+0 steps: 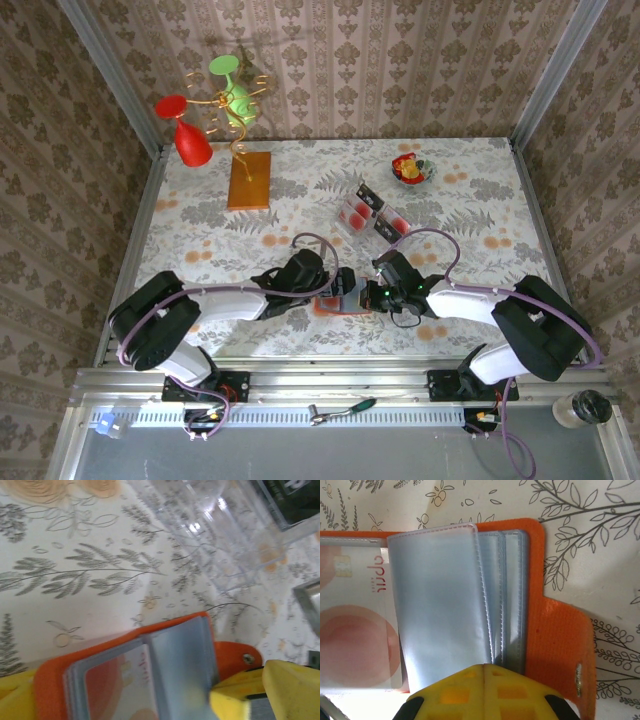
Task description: Put the credit cards into the card holder
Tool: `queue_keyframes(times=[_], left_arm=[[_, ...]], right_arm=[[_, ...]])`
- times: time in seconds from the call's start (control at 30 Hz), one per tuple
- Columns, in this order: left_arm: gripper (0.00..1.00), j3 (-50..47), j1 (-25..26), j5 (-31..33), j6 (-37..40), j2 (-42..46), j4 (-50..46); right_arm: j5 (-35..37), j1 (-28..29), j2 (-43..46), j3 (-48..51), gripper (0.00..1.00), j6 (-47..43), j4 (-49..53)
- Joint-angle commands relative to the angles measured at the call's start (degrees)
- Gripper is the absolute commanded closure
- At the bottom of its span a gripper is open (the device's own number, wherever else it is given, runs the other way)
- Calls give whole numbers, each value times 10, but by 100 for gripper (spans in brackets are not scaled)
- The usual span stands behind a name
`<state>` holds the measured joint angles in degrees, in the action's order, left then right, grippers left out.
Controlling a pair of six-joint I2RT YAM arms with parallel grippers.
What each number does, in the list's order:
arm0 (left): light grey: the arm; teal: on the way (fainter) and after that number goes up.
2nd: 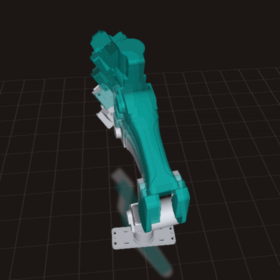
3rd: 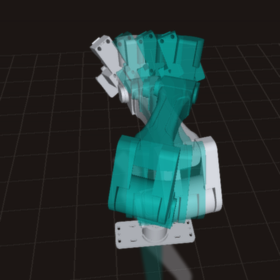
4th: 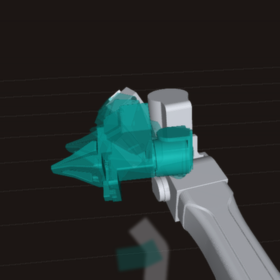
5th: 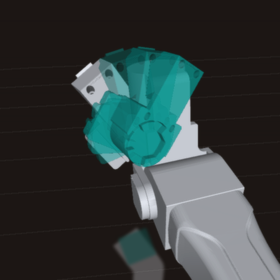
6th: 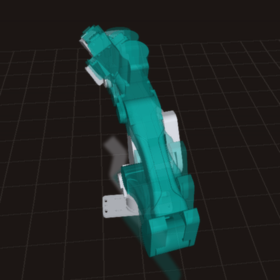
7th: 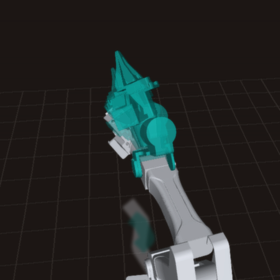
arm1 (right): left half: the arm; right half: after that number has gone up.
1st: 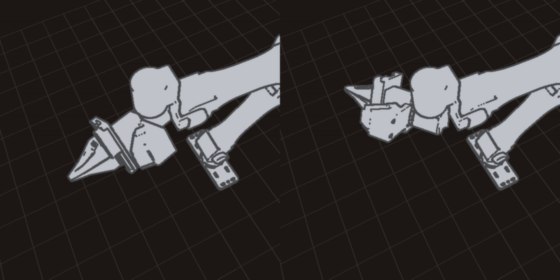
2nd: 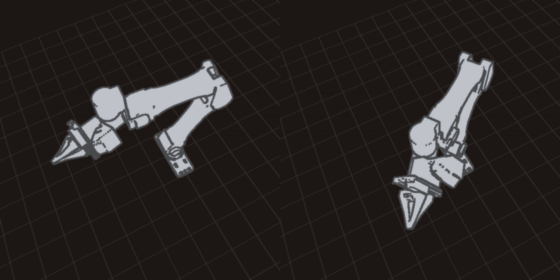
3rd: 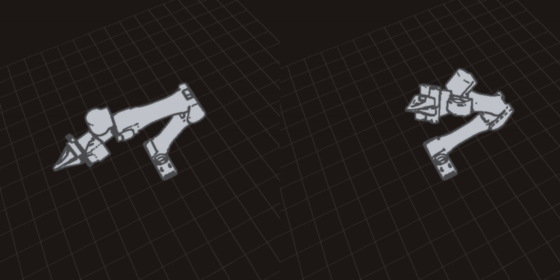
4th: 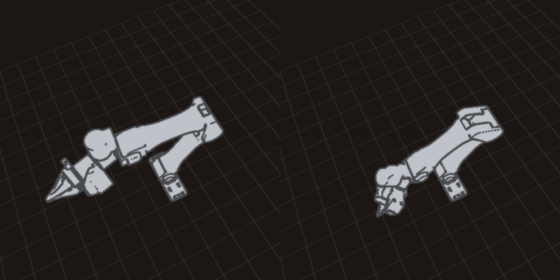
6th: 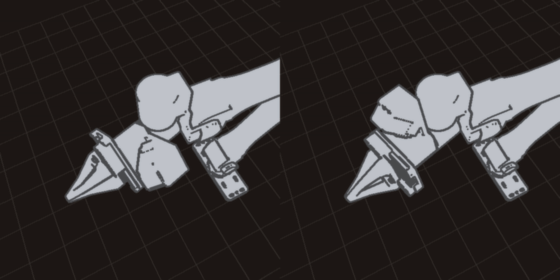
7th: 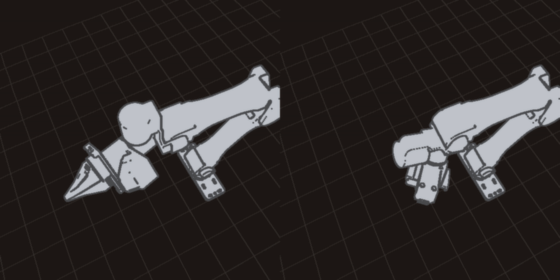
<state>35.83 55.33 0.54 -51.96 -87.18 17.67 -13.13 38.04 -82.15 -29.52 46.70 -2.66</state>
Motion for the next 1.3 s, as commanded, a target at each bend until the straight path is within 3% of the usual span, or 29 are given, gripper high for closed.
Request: queue_keyframes(times=[0.0, 0.47, 0.53, 0.67, 0.73, 1.0, 1.13, 1.27], left_arm=[[0, 12, 10, -17, -31, 10, 49], [0, 46, 30, -24, -38, -4, 52], [0, 54, 34, -27, -40, -12, 55], [0, 68, 41, -30, -44, -27, 60], [0, 77, 45, -31, -45, -34, 60], [0, 106, 61, -30, -46, -48, 60], [0, 108, 65, -27, -46, -49, 57], [0, 102, 65, -26, -48, -49, 59]], right_arm=[[16, -1, -5, -2, 100, -6, 41], [3, -127, 155, -17, 100, -57, 163], [-6, -138, 156, -9, 100, -62, 161], [-18, -141, 146, 3, 80, -67, 148], [-15, -141, 141, 8, 78, -68, 145], [-28, -143, 112, 41, 91, -53, 96], [-46, -143, 105, 50, 81, -51, 78], [-63, -143, 101, 55, 82, -46, 68]])
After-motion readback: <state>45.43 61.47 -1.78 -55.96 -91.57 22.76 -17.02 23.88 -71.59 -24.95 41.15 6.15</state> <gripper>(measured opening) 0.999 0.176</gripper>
